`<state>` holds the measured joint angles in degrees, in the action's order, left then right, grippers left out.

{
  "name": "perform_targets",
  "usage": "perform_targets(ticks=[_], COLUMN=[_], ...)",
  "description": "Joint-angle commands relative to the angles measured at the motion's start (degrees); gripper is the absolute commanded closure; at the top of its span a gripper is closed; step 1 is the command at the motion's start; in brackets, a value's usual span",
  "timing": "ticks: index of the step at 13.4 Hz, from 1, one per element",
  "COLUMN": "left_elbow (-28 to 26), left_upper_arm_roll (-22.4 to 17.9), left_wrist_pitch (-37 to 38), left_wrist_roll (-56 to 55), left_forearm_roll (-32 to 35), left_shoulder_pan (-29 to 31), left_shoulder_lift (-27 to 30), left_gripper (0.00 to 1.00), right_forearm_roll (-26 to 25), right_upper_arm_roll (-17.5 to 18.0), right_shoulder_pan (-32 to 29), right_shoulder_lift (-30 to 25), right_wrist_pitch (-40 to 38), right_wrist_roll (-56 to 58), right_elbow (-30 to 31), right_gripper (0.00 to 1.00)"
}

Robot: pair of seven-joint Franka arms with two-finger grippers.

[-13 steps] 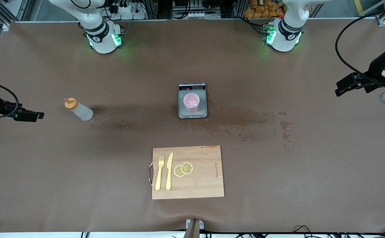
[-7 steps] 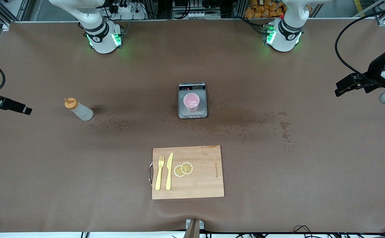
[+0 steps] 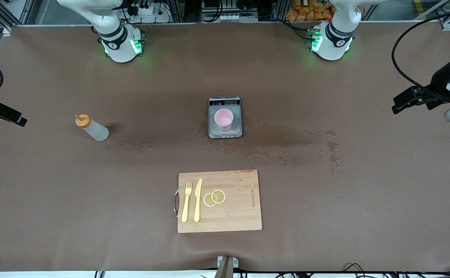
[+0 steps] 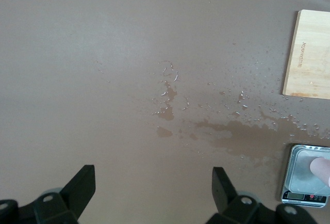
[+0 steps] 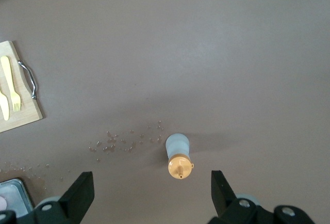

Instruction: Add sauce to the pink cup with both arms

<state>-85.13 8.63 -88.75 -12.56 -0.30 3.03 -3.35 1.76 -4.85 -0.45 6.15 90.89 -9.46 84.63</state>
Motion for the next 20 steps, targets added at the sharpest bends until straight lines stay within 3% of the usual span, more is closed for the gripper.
perform_targets(ticks=[1,18,20], left_elbow=[-0.92,-0.66,-0.57], left_upper_arm_roll=[-0.28,-0.10,-0.01], left_wrist_pitch=[-0.73,-0.46,0.06], left_wrist_roll=[0.79,0.61,0.61], left_forearm_roll=[-1.11,-0.41,-0.32], left_shoulder_pan=[0.14,-0.04,-0.04], left_shoulder_lift=[1.06,1.94,2.11], left_gripper=[0.00,0.00,0.00], right_forearm_roll=[-1.76,-1.32,-1.32], right_upper_arm_roll=[-0.33,-0.24,-0.24], right_shoulder_pan=[2.03,3.61,4.23], right_shoulder_lift=[-0.44,-9.67,-9.67], right_wrist_pitch=[1.48,4.38,7.44], right_wrist_roll=[0.14,3.30,3.31], right_elbow=[2.20,8.79,11.25], right_gripper=[0.00,0.00,0.00])
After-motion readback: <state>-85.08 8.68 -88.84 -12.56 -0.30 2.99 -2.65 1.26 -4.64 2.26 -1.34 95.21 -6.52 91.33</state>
